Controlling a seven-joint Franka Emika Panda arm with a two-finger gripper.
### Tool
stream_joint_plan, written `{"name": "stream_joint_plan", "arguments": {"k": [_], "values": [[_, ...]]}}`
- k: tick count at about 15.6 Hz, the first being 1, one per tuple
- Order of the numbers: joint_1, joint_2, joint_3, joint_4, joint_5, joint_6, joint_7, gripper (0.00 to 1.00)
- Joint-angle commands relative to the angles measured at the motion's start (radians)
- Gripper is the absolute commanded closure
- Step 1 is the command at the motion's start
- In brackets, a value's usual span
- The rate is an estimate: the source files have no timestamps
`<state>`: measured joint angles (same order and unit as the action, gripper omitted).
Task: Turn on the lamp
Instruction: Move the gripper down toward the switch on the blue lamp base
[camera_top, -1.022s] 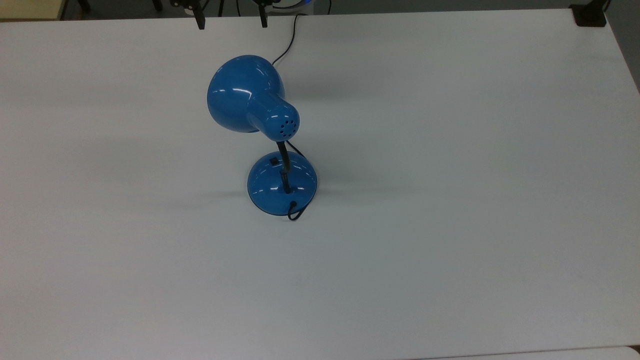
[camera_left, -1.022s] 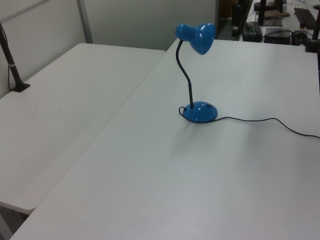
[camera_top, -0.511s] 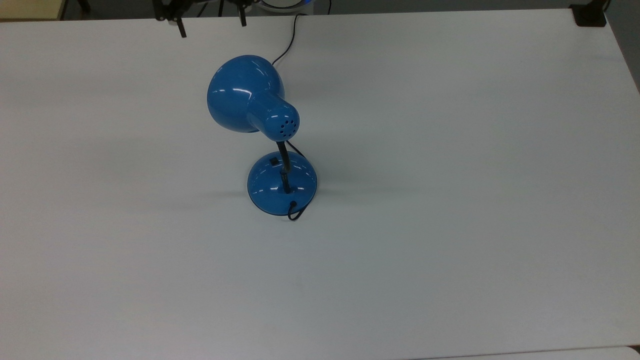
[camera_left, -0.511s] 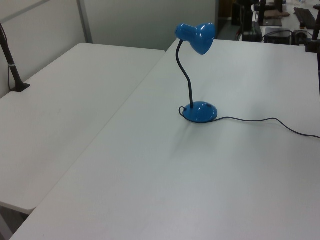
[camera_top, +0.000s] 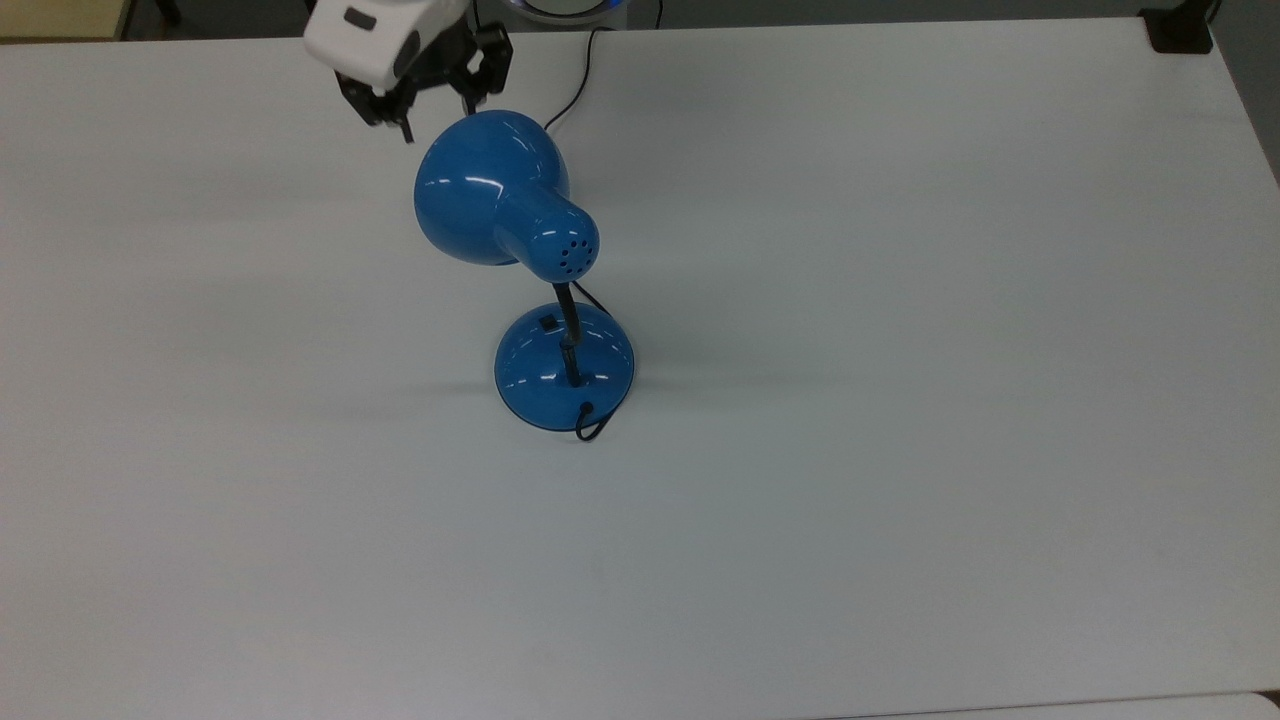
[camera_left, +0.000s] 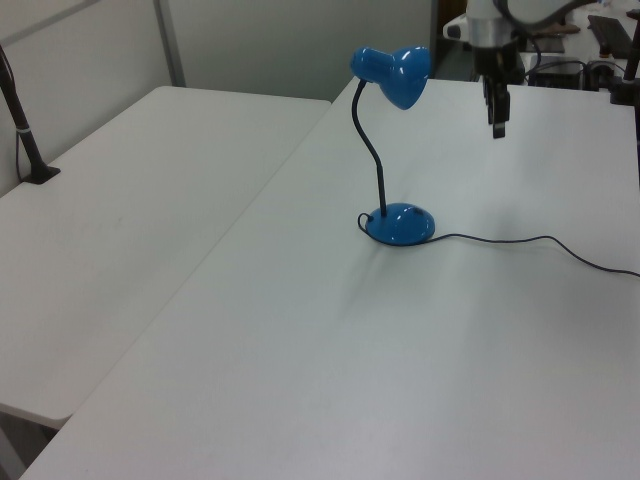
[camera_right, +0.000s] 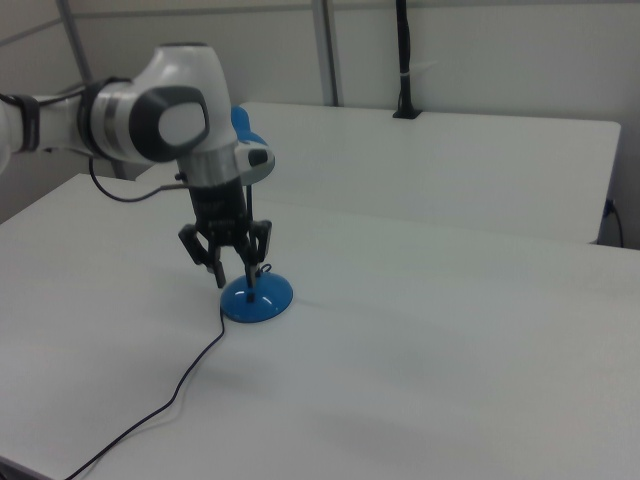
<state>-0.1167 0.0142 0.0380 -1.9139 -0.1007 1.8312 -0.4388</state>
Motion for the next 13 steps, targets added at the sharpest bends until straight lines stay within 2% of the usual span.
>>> {"name": "stream_joint_plan", "arguments": {"k": [1,2,7,13], "values": [[0.005,0.000,-0.003,-0.105,0.074,0.181,0.017,0.97],[0.005,0.009,-0.003,-0.120,0.096,0.222,0.021,1.00],[0.008,0.039,-0.003,-0.172,0.186,0.413,0.049,1.00],[0.019,0.118,0.005,-0.189,0.193,0.603,0.166,1.00]]}}
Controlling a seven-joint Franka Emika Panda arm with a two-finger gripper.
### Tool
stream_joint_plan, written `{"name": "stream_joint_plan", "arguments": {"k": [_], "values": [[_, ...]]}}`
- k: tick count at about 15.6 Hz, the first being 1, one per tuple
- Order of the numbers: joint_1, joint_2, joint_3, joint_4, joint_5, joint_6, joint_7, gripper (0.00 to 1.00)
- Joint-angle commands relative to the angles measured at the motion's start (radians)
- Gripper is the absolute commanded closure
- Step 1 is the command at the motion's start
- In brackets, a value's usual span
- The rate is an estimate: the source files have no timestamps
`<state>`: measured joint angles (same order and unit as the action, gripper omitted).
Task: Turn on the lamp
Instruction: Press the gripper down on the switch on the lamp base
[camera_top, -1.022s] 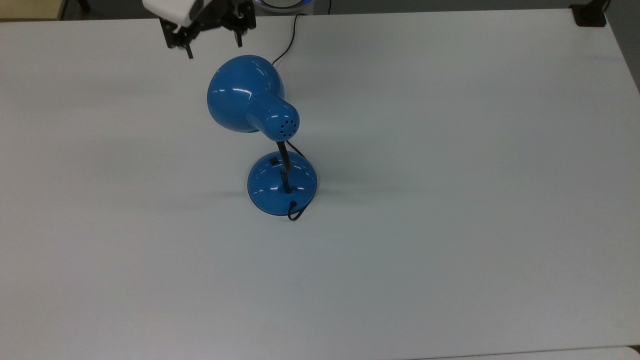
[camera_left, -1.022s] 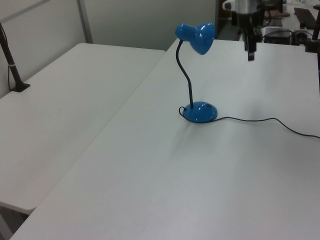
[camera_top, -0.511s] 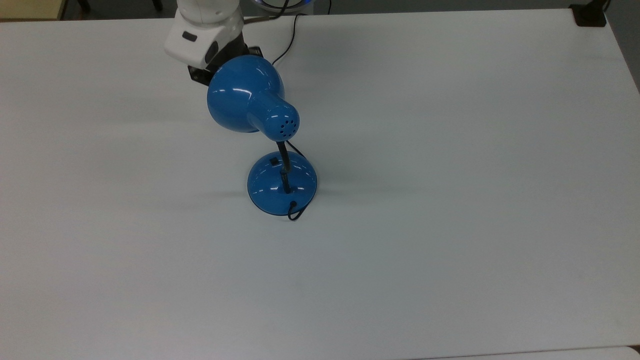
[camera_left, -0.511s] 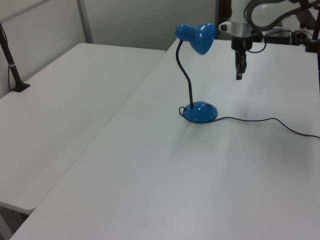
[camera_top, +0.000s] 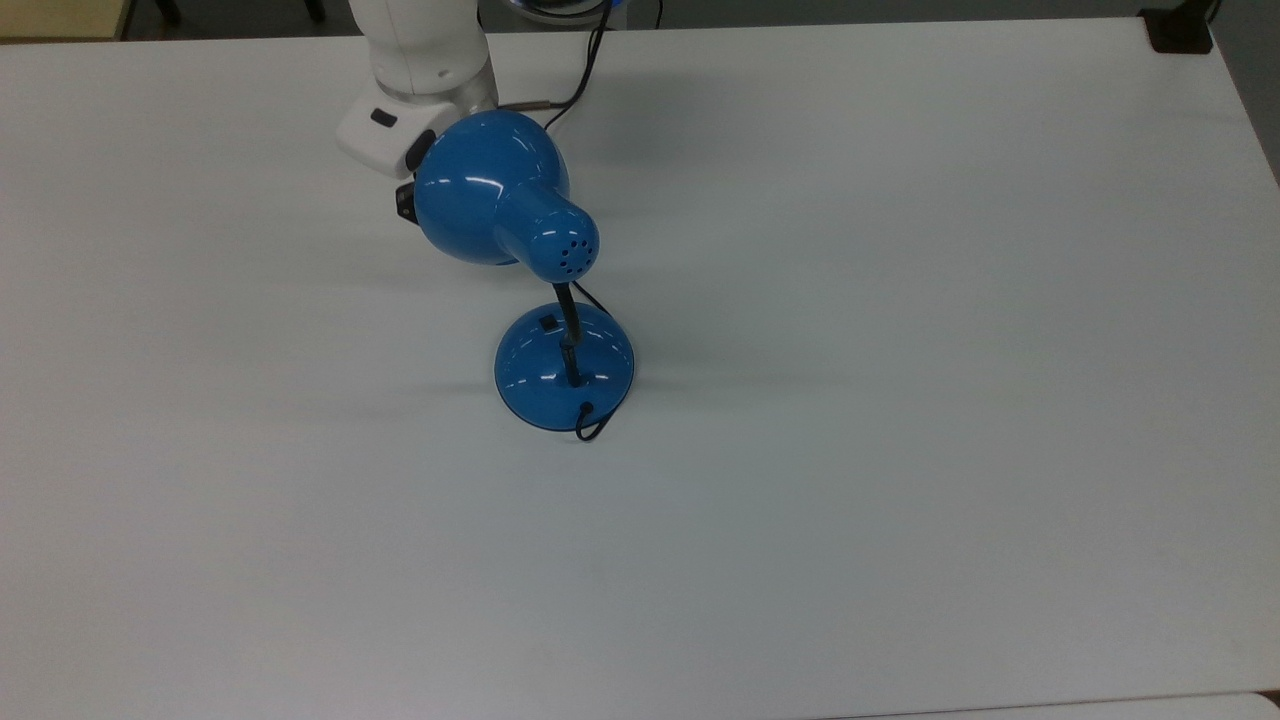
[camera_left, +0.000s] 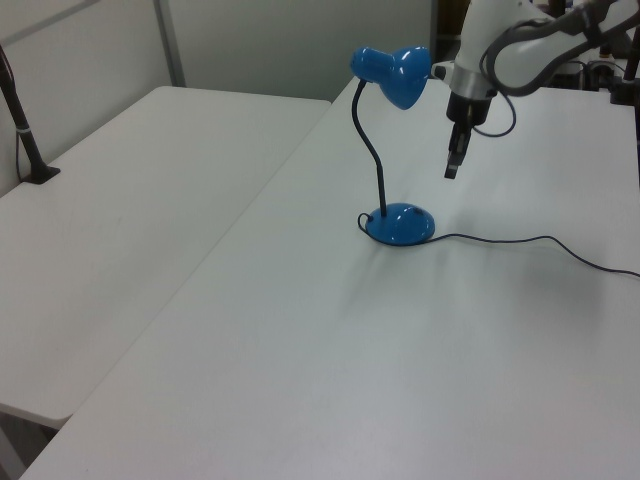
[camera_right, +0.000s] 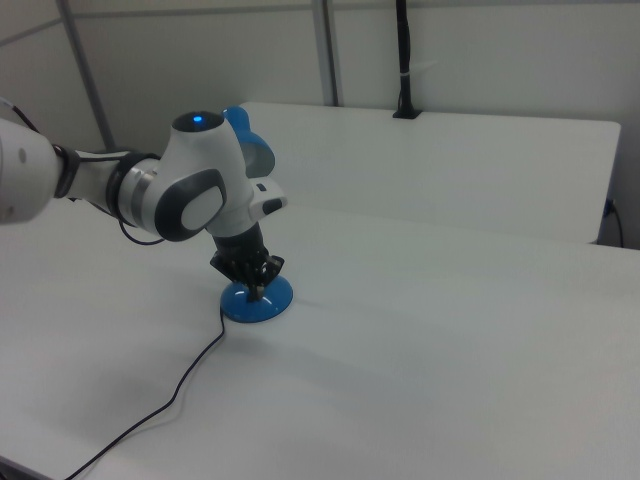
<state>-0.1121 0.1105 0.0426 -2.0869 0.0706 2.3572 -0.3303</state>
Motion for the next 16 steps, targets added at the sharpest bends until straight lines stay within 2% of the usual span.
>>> {"name": "stream_joint_plan", "arguments": {"k": [1,6,16], "values": [[0.015,0.026,0.000,-0.016,0.023,0.091,0.072,1.00],[0.046,0.058,0.002,-0.012,0.097,0.145,0.086,1.00],[0.077,0.123,0.017,0.028,0.104,0.163,0.119,1.00]]}}
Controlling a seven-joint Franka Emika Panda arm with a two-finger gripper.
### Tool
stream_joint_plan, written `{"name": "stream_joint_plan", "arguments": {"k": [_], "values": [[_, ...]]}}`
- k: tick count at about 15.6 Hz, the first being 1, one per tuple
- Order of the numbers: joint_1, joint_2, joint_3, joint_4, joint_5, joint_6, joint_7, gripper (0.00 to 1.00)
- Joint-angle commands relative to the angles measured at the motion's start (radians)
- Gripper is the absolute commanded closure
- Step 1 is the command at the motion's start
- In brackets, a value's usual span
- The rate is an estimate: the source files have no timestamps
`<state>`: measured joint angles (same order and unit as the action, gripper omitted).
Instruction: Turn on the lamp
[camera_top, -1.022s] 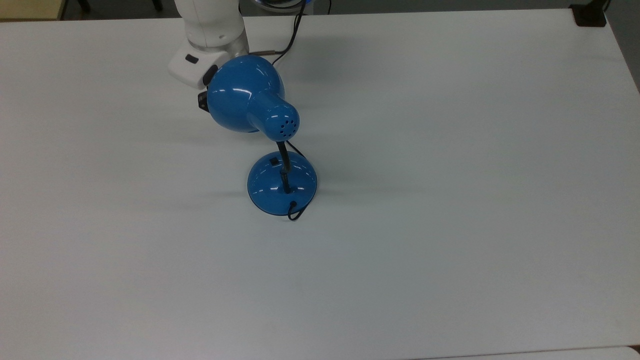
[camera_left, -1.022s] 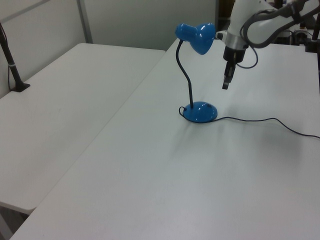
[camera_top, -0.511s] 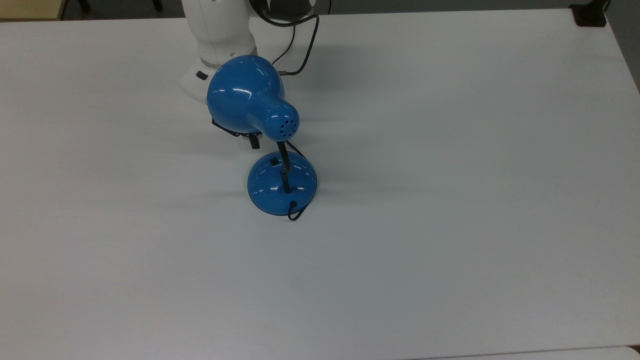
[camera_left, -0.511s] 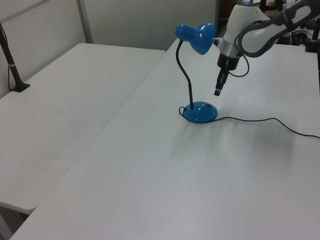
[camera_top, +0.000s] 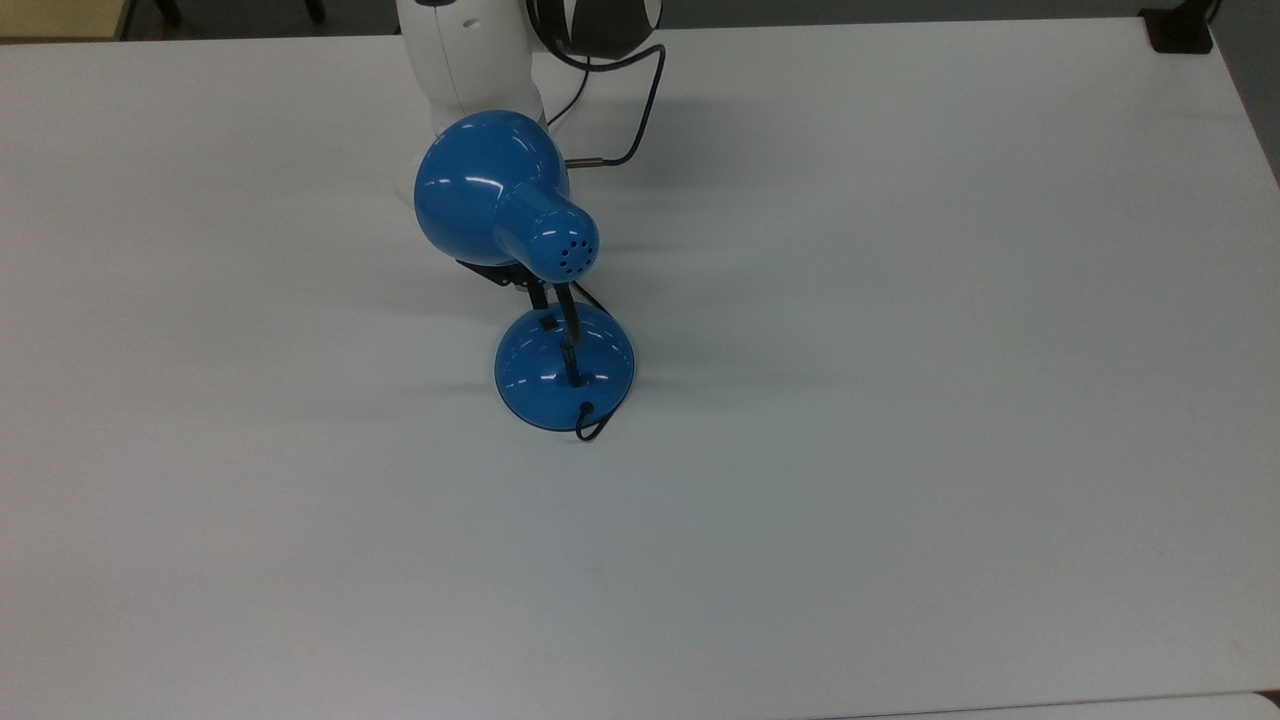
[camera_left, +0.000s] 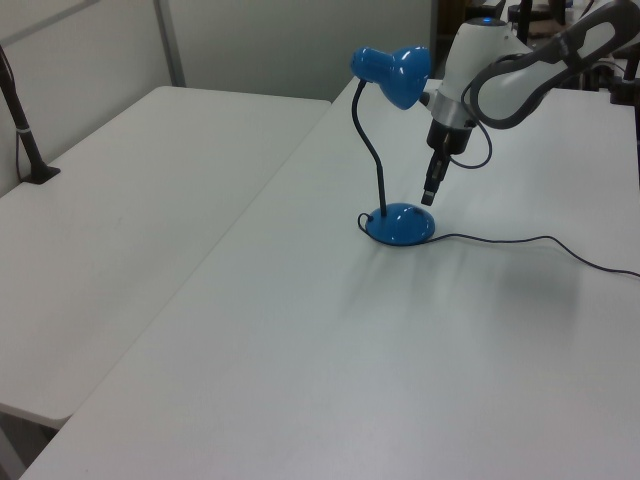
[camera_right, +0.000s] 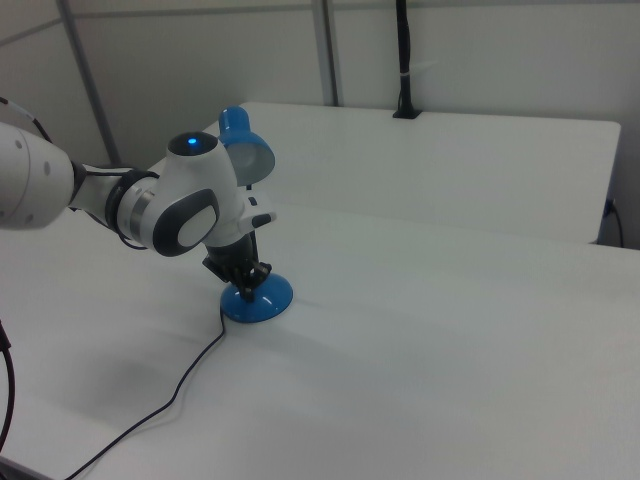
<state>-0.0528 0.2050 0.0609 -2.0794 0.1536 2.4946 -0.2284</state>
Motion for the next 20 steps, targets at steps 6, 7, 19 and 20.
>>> {"name": "stream_joint_plan", "arguments": {"k": [6,7,19,20], "values": [[0.021,0.068,-0.001,0.064,0.027,0.027,0.018,1.00],[0.022,0.074,-0.001,0.067,0.030,0.027,0.018,1.00],[0.018,0.012,-0.003,0.073,0.000,-0.184,-0.005,1.00],[0.007,-0.015,-0.003,0.073,-0.025,-0.251,-0.015,1.00]]}}
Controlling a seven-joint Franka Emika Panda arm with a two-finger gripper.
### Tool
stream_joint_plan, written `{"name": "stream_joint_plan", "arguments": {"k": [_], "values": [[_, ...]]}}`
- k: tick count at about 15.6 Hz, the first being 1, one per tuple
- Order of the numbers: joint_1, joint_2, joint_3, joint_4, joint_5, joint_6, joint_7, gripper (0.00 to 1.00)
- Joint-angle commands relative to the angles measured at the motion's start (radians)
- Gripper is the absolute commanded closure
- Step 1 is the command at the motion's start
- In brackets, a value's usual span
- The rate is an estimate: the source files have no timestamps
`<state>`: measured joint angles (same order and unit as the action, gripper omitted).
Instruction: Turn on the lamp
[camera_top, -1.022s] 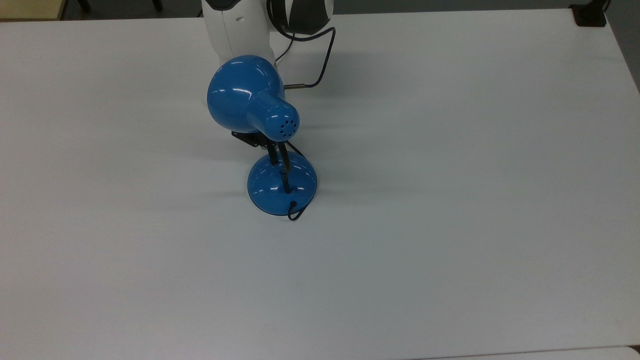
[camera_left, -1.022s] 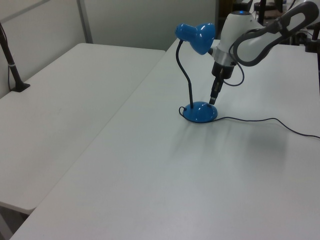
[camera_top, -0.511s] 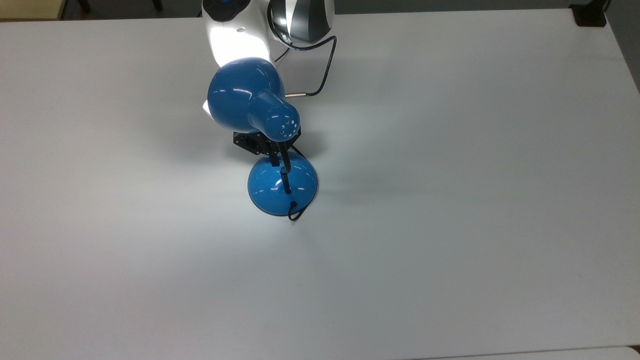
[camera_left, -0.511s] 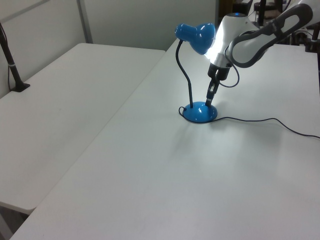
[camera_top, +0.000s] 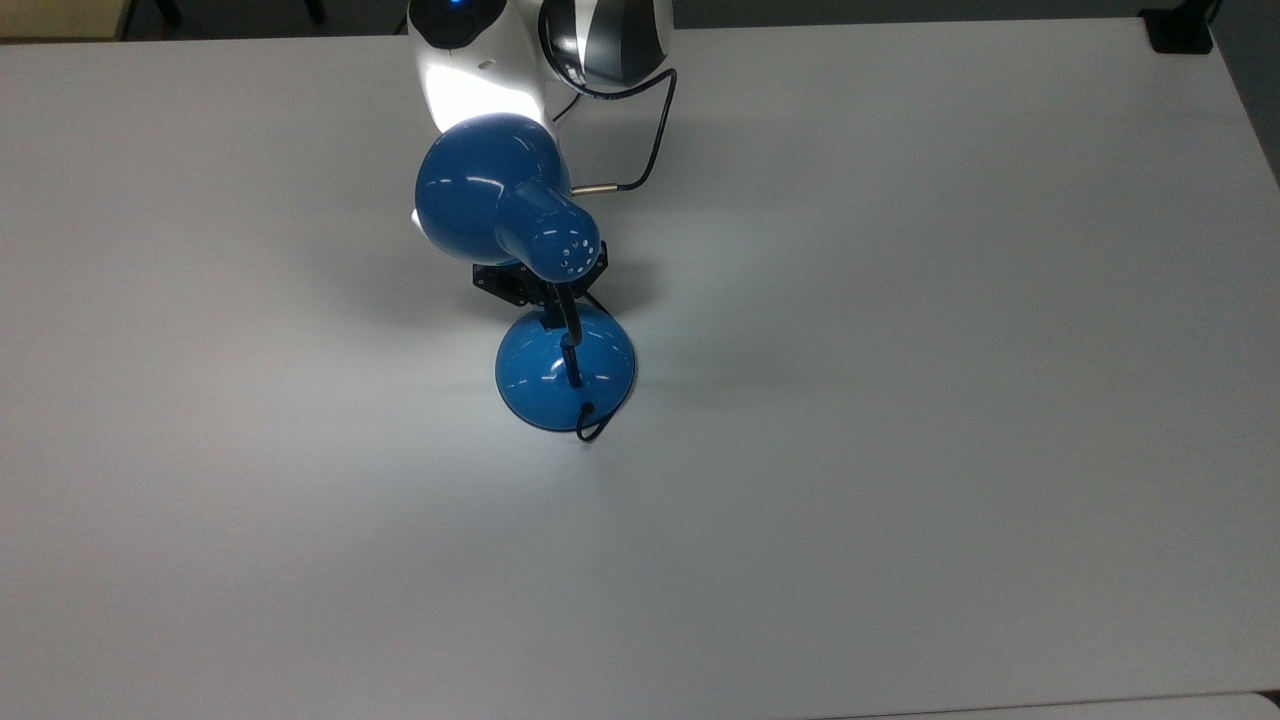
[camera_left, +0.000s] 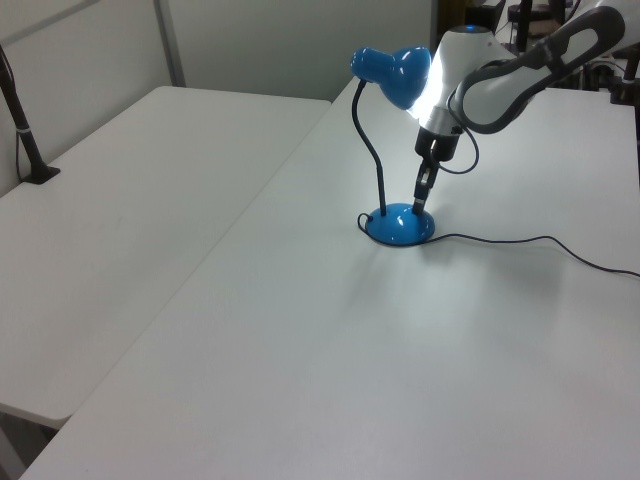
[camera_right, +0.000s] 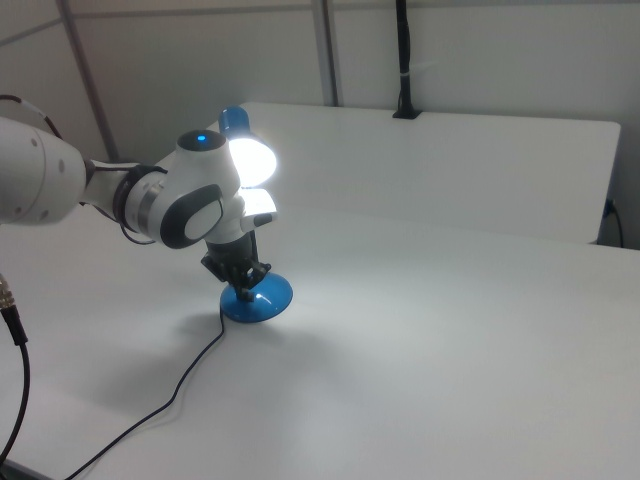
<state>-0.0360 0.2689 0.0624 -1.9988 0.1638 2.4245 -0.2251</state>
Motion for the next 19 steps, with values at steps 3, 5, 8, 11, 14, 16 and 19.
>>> {"name": "stream_joint_plan", "arguments": {"k": [3,5,8,11,14,16,19], "values": [[-0.024,-0.140,-0.004,-0.003,-0.098,-0.385,-0.051,0.99],[-0.048,-0.189,-0.004,0.000,-0.119,-0.497,-0.092,0.99],[-0.096,-0.278,-0.006,0.032,-0.124,-0.642,-0.164,0.94],[-0.102,-0.298,-0.029,0.164,-0.124,-0.793,-0.155,0.65],[-0.099,-0.315,-0.038,0.253,-0.121,-0.858,-0.149,0.11],[-0.097,-0.336,-0.038,0.274,-0.119,-0.858,-0.148,0.00],[-0.091,-0.329,-0.036,0.352,-0.118,-0.849,-0.102,0.00]]}}
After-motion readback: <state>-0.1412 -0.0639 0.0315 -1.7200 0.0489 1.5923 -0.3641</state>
